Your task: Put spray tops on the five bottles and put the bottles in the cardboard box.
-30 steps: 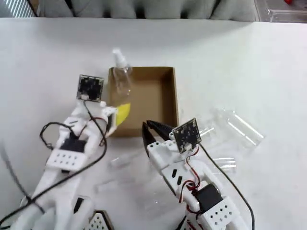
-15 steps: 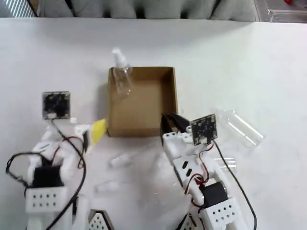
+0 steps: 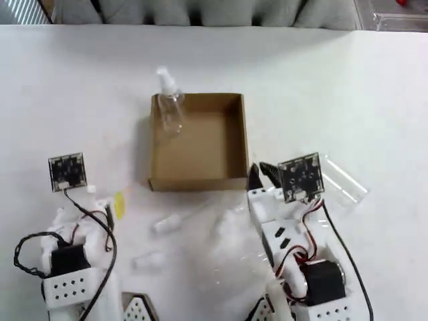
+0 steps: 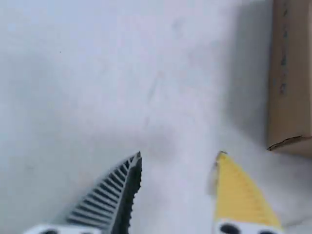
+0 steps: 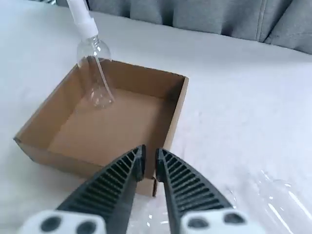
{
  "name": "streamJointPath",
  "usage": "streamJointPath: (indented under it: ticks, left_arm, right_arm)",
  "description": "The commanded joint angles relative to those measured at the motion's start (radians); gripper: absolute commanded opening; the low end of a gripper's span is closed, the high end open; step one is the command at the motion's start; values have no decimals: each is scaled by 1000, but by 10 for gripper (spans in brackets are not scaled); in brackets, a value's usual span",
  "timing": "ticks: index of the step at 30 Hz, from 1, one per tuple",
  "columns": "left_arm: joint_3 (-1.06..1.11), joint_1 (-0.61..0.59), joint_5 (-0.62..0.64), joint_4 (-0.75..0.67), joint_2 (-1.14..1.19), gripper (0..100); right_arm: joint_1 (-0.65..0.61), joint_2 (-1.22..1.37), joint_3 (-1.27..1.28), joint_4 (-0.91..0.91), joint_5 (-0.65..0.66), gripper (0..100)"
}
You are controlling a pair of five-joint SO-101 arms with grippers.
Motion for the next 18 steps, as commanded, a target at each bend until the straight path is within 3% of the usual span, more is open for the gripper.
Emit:
streamJointPath:
  ticks: [1, 6, 12, 18]
  left_arm:
    - [0, -12, -23, -52, -18, 50]
    - [44, -15, -86, -52, -16, 23]
    - [64, -16, -86, -51, -16, 22]
    - [71, -16, -87, -51, -15, 22]
  right_arm:
    - [45, 131, -117, 58, 92, 26]
    - [113, 357, -261, 159, 255, 31]
    - [110, 602, -436, 357, 675, 43]
    - [108, 728, -529, 470, 870, 192]
